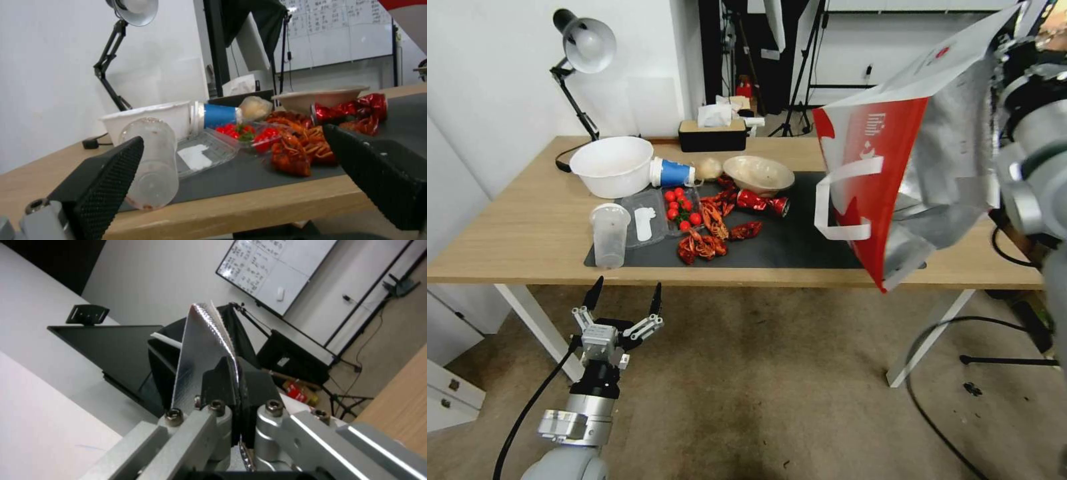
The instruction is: Pick up the food delivery bag from the floor and place it on the table.
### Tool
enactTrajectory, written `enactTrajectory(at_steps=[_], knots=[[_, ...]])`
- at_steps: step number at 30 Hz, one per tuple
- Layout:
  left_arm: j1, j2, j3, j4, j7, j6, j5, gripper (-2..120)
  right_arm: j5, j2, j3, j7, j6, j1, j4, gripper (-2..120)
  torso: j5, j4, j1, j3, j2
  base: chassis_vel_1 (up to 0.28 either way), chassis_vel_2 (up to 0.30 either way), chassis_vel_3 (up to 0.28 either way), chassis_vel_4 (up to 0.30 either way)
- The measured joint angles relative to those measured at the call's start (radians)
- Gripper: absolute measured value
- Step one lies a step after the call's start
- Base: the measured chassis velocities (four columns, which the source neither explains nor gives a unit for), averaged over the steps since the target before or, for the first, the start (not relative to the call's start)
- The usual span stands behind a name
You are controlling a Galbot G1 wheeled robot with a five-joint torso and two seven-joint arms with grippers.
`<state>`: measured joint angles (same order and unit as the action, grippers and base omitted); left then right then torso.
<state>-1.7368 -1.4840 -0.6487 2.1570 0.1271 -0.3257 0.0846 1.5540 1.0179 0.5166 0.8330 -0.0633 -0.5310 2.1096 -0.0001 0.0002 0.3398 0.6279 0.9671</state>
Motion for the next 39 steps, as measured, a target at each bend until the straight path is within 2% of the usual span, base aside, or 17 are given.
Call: enactTrajectory(at_steps=[2, 4, 7, 14, 17, 27, 31, 33, 34, 36, 39], knots=[[0.0, 0.0, -0.001, -0.001, 0.0, -0.001, 0.0, 100, -0.003, 0.007, -0.002, 0.004, 0.0, 0.004, -0.002, 0, 0.0, 0.0, 0.0, 0.0, 0.0, 0.0, 0.0, 0.0, 0.0], [-0.001, -0.002, -0.004, -0.01, -0.001, -0.006, 0.0, 100, -0.026, 0.048, -0.013, 0.041, -0.011, 0.038, -0.022, 0, 0.0, 0.0001, 0.0, 0.0, 0.0, 0.0, 0.0, 0.0, 0.0], [-0.001, -0.003, -0.005, -0.014, -0.002, -0.007, 0.0, 100, -0.031, 0.055, -0.014, 0.063, -0.027, 0.055, -0.03, 0, -0.0001, 0.0001, 0.0, 0.0, 0.0, 0.0, 0.0, 0.0, 0.0], [0.011, -0.006, 0.002, -0.028, -0.002, -0.007, -0.001, 100, -0.023, 0.038, -0.006, 0.17, -0.082, 0.069, -0.036, 0, 0.0, -0.0001, 0.0, 0.0, 0.0, 0.0, 0.0, 0.0, 0.0], [0.014, -0.006, 0.005, -0.03, -0.002, -0.005, -0.001, 100, -0.026, 0.031, 0.003, 0.183, -0.095, 0.058, -0.045, 0, 0.0003, -0.0002, 0.0, 0.0, 0.0, 0.0, 0.0, 0.0, 0.0], [0.011, 0.003, 0.011, -0.032, -0.002, -0.005, -0.003, 100, -0.047, -0.002, 0.005, 0.174, -0.129, 0.051, -0.115, 0, 0.0003, -0.0001, 0.0, 0.0, 0.0, 0.0, 0.0, 0.0, 0.0], [0.008, 0.003, 0.013, -0.029, -0.001, -0.009, -0.005, 100, -0.076, -0.024, -0.006, 0.131, -0.136, 0.057, -0.149, 0, 0.0003, 0.0, 0.0, 0.0, 0.0, 0.0, 0.0, 0.0, 0.0], [0.007, 0.005, 0.013, -0.028, -0.001, -0.01, -0.005, 100, -0.079, -0.039, -0.011, 0.101, -0.138, 0.061, -0.164, 9, 0.0001, -0.0001, 0.0, 0.0, 0.0, 0.0, 0.0, 0.0, 0.0], [0.007, 0.005, 0.013, -0.028, -0.001, -0.01, -0.005, 100, -0.079, -0.039, -0.011, 0.101, -0.138, 0.061, -0.164, 9, 0.0001, -0.0001, 0.0, 0.0, 0.0, 0.0, 0.0, 0.0, 0.0], [0.005, 0.007, 0.013, -0.029, 0.0, -0.014, -0.005, 100, -0.079, -0.061, -0.02, 0.066, -0.148, 0.068, -0.186, 19, 0.0002, -0.0002, 0.0, 0.0, 0.0, 0.0, 0.0, 0.0, 0.0], [0.004, 0.007, 0.014, -0.029, 0.0, -0.016, -0.005, 100, -0.08, -0.066, -0.028, 0.063, -0.152, 0.075, -0.194, 27, 0.0001, -0.0002, 0.0, 0.0, 0.0, 0.0, 0.0, 0.0, 0.0]])
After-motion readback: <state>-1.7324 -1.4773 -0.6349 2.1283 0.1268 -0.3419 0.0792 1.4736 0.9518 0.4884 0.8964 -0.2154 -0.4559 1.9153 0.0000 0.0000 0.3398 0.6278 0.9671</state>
